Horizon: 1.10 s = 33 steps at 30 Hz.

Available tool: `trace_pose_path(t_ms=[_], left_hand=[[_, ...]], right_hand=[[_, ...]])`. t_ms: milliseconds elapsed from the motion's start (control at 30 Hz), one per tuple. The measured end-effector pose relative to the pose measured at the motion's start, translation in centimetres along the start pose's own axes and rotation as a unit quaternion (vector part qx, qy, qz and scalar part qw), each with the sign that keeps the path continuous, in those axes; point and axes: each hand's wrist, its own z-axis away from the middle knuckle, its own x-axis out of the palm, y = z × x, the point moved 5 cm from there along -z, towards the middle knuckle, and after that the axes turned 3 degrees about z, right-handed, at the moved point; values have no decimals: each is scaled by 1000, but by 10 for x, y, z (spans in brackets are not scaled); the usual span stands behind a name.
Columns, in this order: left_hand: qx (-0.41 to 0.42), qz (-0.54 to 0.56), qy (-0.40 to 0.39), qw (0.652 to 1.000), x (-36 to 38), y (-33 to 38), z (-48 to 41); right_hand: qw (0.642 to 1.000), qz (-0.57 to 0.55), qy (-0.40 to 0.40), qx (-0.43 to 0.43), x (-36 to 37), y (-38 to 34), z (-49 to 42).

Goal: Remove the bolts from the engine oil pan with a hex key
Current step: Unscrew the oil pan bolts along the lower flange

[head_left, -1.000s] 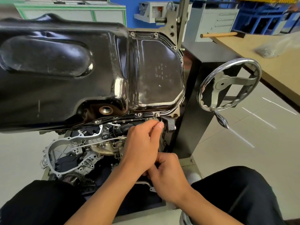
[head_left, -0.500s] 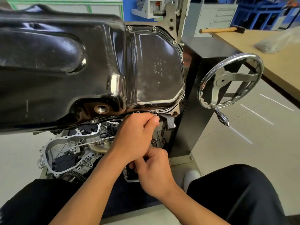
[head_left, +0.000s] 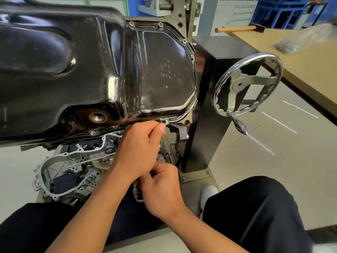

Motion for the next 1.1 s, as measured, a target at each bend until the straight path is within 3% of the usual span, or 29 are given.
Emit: trace_pose_path(t_ms=[100,467,667,1100], left_hand=[[-20,18,37,999,-1,-3,1],[-13,23,58,998,12,5,11],[-31,53,56,997,32,13,9],[-69,166,105,978,44,7,19]], right_hand=[[999,31,-17,2,-7,0,1],[990,126,-69,0,-35,3,1],[965,248,-84,-21,-71,6,-3],[917,375,-112,-79,-92,-2,-7]])
